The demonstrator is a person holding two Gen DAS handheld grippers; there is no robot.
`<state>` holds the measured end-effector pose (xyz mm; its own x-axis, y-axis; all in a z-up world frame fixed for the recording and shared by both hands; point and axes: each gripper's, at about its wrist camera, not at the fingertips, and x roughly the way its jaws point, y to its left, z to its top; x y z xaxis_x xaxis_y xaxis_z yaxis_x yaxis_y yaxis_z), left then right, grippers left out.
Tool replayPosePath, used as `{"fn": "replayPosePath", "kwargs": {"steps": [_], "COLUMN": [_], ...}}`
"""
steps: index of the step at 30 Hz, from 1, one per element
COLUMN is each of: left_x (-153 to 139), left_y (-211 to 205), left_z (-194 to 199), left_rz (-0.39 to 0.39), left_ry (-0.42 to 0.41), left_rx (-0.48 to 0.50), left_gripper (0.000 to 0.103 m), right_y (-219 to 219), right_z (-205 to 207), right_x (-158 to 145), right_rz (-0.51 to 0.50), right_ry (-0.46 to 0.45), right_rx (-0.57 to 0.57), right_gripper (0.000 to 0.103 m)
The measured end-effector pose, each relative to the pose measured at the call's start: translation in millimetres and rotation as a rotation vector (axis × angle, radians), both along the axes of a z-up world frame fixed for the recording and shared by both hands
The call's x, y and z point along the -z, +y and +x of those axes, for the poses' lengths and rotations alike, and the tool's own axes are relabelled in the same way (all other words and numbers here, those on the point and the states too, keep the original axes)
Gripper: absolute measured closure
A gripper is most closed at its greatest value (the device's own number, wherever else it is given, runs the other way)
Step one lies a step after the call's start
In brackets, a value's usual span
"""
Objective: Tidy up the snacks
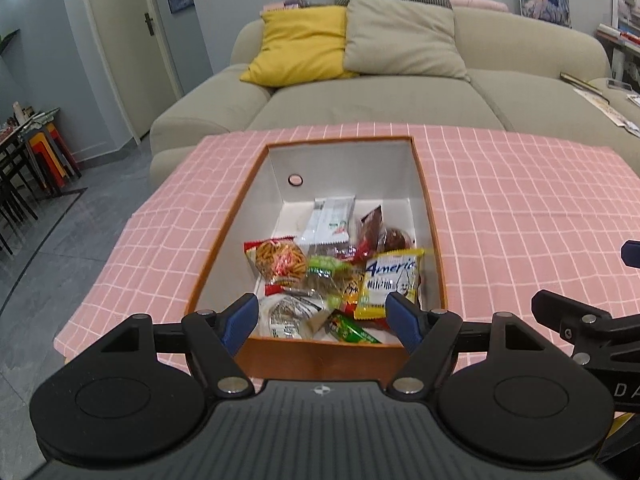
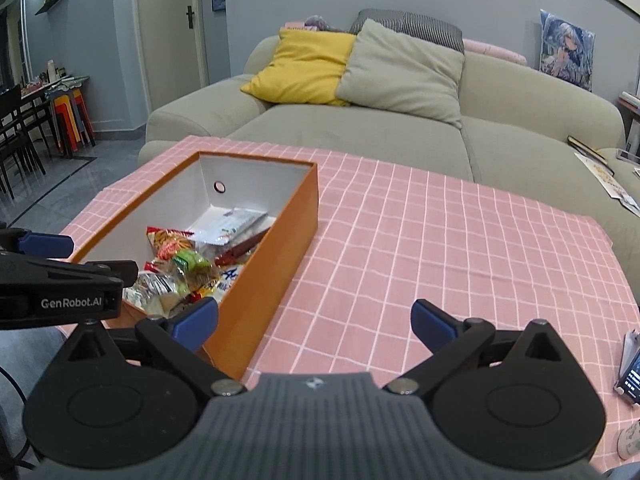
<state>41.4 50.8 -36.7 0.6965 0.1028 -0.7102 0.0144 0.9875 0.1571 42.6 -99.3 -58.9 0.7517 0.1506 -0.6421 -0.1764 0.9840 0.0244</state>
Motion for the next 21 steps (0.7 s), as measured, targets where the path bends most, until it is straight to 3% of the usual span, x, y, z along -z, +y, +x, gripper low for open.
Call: {"fn": "replayPosePath", "kwargs": {"steps": [21], "left_x": [-1.2], "left_y": [4.2], "left_z": [1.9], "left_rz": [-0.014], "left_ry": [0.03], "left_rx": [-0.028], "left_gripper": [0.018], "right_y": [1.1], "right_z": [1.5], "right_x": [-0.7], "right_rz": [-0.002], "right_ry": [-0.007], "right_rx": [0.002], "right_gripper": [0.004]}}
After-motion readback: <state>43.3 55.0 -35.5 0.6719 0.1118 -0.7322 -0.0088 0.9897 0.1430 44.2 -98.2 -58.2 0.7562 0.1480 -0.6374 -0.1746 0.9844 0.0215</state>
